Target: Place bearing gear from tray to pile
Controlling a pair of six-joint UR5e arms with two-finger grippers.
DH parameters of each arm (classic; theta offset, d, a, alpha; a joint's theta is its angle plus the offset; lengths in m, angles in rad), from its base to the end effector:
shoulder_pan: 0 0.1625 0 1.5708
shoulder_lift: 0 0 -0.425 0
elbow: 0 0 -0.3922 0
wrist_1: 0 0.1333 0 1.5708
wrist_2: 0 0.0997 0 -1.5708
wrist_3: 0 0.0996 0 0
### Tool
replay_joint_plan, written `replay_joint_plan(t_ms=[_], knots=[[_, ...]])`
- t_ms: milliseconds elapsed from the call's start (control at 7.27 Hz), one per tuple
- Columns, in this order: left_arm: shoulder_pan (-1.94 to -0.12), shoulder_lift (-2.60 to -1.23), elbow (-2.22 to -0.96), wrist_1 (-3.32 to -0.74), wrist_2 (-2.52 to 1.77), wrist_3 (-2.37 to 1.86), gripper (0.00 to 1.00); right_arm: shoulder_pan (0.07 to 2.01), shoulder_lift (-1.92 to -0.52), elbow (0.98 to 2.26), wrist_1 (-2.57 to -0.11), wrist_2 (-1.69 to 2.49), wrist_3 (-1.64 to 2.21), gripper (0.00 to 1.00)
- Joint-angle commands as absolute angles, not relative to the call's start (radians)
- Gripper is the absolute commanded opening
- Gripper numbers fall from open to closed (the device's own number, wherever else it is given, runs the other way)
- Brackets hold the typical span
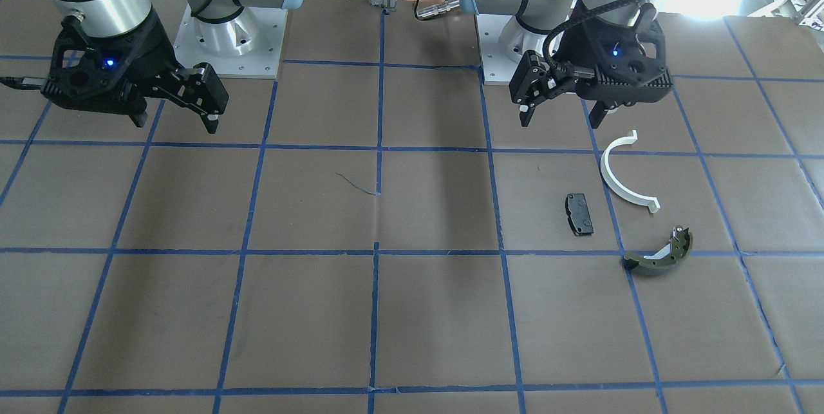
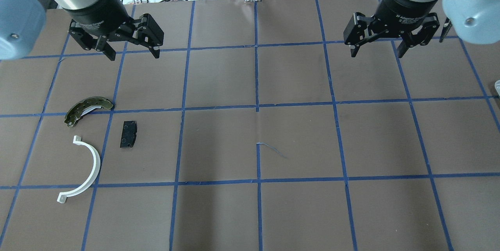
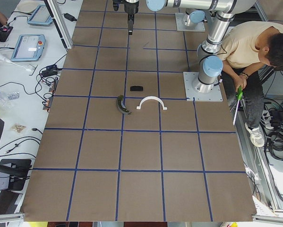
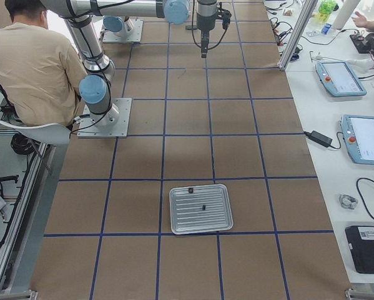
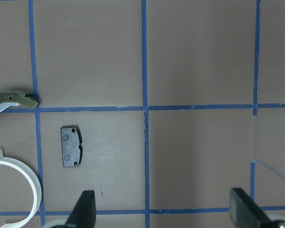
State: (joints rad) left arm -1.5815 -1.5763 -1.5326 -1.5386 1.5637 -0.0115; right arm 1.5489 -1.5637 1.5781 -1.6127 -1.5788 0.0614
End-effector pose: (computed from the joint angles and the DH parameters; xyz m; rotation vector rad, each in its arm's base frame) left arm -0.1394 -0.4988 0.5074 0.0009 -3.1321 0.1015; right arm 0.1216 -0.5004 0.4850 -0.1307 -3.1311 0.0433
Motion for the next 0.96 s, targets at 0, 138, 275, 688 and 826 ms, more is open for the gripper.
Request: replay_joint_plan(t_ms=[0,138,275,688,826], knots=[[-1.580,-1.577,-1.525,-1.540,1.565,-0.012,1.00,1.548,-1.563,1.578,-1.612,-1.578,0.061,1.00],[-1.580,-1.578,-1.531,-1.540,1.563,-0.011,1.00,1.549,-1.563,1.578,-1.612,-1.580,0.060,1.00],[-1.580,-1.583,-1.529,-1.540,1.560,-0.006,1.00,1.549,-1.562,1.578,-1.614,-1.580,0.058,1.00],[-1.582,-1.580,-1.537,-1.542,1.551,-0.002,1.00,1.546,-1.560,1.578,-1.614,-1.578,0.055,1.00],[-1.582,-1.578,-1.537,-1.542,1.551,-0.002,1.00,1.546,-1.560,1.578,-1.614,-1.583,-0.001,1.00]])
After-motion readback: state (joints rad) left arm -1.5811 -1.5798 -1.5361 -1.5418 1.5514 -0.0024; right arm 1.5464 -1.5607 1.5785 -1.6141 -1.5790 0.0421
